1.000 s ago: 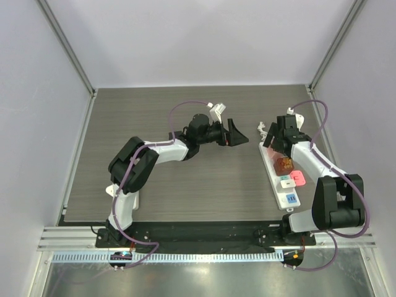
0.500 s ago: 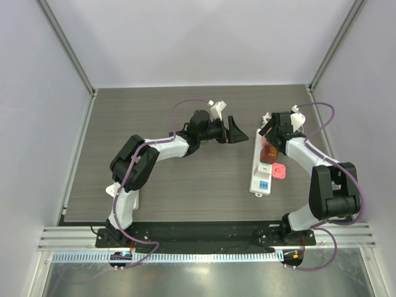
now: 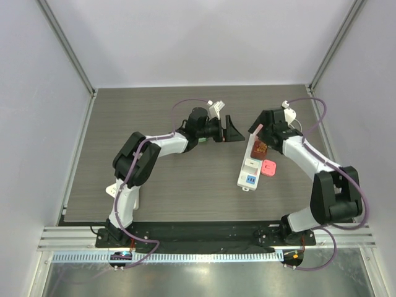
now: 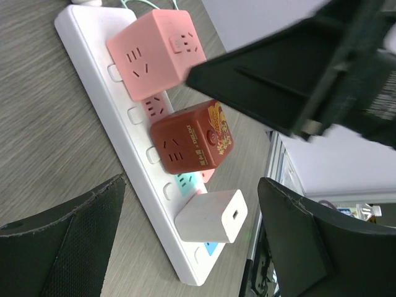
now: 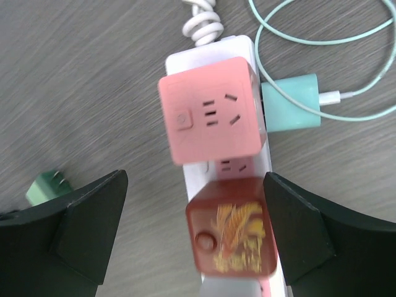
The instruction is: Pull the plug off the socket
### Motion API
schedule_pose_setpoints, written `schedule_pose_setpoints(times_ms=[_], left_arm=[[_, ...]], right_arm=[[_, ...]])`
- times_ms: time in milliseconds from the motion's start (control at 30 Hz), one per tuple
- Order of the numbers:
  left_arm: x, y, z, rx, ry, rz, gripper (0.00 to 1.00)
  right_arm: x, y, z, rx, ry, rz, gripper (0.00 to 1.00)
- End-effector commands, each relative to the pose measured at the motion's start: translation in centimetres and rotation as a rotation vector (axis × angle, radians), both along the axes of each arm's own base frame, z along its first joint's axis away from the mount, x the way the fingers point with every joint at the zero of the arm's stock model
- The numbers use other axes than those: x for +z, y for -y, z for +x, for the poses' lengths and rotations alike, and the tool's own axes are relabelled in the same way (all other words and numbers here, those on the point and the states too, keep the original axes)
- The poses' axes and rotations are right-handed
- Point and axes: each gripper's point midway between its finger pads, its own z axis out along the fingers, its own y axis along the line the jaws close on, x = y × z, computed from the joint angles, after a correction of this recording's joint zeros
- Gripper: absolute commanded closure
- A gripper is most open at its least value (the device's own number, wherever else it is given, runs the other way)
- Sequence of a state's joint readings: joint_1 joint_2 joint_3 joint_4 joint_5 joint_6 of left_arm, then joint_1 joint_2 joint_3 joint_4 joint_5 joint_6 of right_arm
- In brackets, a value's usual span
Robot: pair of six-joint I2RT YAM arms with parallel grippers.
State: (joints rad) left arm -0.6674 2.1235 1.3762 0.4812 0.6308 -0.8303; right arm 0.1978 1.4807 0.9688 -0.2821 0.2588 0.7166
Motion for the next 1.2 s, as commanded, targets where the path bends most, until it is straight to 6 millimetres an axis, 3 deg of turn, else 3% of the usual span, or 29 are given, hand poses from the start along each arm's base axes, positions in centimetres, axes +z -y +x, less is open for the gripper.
schedule_pose_setpoints(times_ms=[0,100,200,367,500,733,1000,1167], left_arm=[[0.8,0.8,-0.4,-0.061,0.011,-0.025,0.12],[0.1,1.2,-0.5,-0.075,-0.018,-0.028,0.12],[-0.3,1.7,-0.6,-0.093,-0.034,-0.034,0.14],[-1.1,2.6,-1.4,-0.142,-0.063,-0.03,0.19],[-2.0,2.8,-1.8,-0.174,-0.095,-0.009,0.35],[-3.6,2.8,-2.4,-0.183,-0.124,0.028,0.53],[-5.2,3.3,-3.6,-0.193,-0.114,0.082,0.64],[-6.3,3.2,-3.9,-0.199,-0.131,0.098,0.67]], right_arm=[[5.7,0.4,-1.0,0.034,0.097,-0.041,0.03],[7.1,1.6,-3.0,0.026,0.085,-0.089,0.03],[6.9,1.6,-5.2,0.059,0.04,-0.091,0.03],[4.3,-0.1,-8.9,0.142,-0.055,-0.063,0.03],[2.6,-1.5,-11.0,0.192,-0.123,-0.07,0.04],[1.7,-2.6,-12.3,0.228,-0.168,-0.087,0.06],[-0.6,-4.0,-13.0,0.322,-0.23,-0.133,0.09],[-0.5,-4.6,-12.8,0.317,-0.179,-0.101,0.13]])
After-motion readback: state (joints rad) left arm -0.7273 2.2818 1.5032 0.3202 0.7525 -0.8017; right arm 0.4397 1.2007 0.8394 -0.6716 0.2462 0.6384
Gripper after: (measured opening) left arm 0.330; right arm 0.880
